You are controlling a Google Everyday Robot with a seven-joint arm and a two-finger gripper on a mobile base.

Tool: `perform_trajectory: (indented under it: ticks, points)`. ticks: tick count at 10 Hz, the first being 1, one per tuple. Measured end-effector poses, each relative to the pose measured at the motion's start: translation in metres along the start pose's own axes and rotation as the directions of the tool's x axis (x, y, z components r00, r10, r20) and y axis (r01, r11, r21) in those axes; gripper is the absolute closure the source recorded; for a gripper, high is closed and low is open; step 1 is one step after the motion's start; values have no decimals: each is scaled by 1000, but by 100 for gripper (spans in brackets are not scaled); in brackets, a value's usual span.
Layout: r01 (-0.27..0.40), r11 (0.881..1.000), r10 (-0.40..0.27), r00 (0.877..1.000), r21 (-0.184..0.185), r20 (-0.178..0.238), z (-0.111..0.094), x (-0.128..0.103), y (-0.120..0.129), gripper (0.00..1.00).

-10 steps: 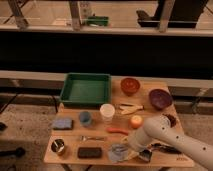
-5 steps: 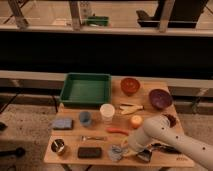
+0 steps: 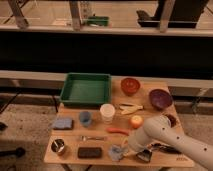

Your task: Place towel in purple bowl

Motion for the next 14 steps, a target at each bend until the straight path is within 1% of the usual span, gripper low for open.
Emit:
perform_trajectory:
  ticks: [2,4,7,8,9,10,11,12,13,14]
  points:
    - [1,1000,-1,1000,6,1,-2,-1,0,100]
    - [-2,1000,1,1000,21,5,-14,-5,-2,100]
    - [2,998,-3,1000,67,7,-60,-20,-10,100]
    - [15,996,-15,1000,83,-8,-80,-25,-13,100]
    - [59,993,-53,997,103,-57,-99,-32,-17,100]
    - [112,987,-97,986,116,-133,-111,-39,-19,100]
    - [169,978,-137,964,127,-228,-118,-44,-21,100]
    - [227,965,-177,932,128,-316,-125,-48,-23,100]
    - [261,957,-201,911,126,-359,-127,-53,-24,100]
    - [293,948,-221,888,125,-403,-131,-52,-27,100]
